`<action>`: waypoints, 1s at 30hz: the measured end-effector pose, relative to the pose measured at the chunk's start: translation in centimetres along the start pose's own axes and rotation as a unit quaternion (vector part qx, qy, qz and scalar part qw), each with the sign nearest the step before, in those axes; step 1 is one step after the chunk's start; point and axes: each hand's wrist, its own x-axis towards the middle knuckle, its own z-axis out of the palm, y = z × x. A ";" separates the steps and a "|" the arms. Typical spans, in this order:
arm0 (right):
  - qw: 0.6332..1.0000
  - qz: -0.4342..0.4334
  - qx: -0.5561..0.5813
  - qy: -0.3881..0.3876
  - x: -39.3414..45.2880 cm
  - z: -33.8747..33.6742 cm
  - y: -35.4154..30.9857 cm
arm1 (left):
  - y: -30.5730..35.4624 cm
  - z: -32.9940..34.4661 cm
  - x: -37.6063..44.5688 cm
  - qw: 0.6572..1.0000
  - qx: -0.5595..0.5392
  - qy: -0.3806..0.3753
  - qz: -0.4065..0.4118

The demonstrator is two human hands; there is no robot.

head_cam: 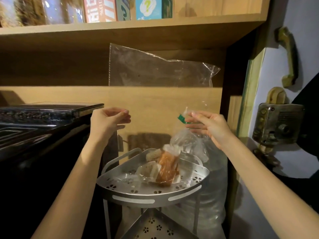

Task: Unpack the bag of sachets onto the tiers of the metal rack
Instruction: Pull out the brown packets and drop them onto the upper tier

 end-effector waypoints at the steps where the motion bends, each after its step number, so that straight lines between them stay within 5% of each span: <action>1: 1.000 -0.003 -0.008 -0.006 0.1 0.0 -0.3 | 0.2 -0.1 0.1 1.000 0.000 0.002 0.003; 18: 0.994 -0.083 0.039 0.062 2.3 0.3 -5.8 | 6.3 0.4 2.3 0.996 -0.034 -0.015 0.080; 21: 0.995 -0.047 0.083 0.019 2.3 -0.4 -6.0 | 7.3 0.7 2.6 0.996 -0.066 -0.002 0.063; 25: 0.997 0.008 0.007 -0.078 1.2 -1.2 -5.0 | 8.1 0.3 2.7 0.994 -0.094 0.008 0.053; 30: 0.998 -0.006 0.045 -0.031 0.8 -1.9 -5.3 | 8.4 -0.7 2.6 0.998 -0.025 -0.029 0.057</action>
